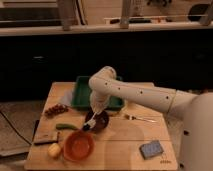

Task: Place brush in purple bowl

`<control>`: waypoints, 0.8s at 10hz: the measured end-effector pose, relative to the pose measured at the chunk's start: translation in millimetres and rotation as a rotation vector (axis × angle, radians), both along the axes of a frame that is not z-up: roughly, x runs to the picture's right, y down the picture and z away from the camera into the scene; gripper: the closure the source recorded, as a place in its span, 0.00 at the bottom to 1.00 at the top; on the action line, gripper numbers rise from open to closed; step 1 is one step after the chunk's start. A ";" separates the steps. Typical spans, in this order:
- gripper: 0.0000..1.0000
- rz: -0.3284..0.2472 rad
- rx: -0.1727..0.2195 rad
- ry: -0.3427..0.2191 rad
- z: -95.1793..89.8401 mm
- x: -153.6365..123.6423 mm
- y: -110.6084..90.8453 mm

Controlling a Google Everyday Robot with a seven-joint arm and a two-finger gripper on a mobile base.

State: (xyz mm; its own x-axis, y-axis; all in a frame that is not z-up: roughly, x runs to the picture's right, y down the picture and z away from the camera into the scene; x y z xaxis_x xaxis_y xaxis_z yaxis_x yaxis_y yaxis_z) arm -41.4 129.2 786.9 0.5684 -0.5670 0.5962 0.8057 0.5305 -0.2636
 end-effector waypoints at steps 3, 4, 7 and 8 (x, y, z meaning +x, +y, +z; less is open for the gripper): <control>0.65 0.007 -0.012 -0.002 2.5 -0.3 3.1; 0.56 0.007 -0.014 -0.003 2.6 -0.5 3.2; 0.25 -0.016 -0.016 -0.017 2.1 -9.0 3.5; 0.21 -0.022 -0.015 -0.021 2.4 -11.9 3.6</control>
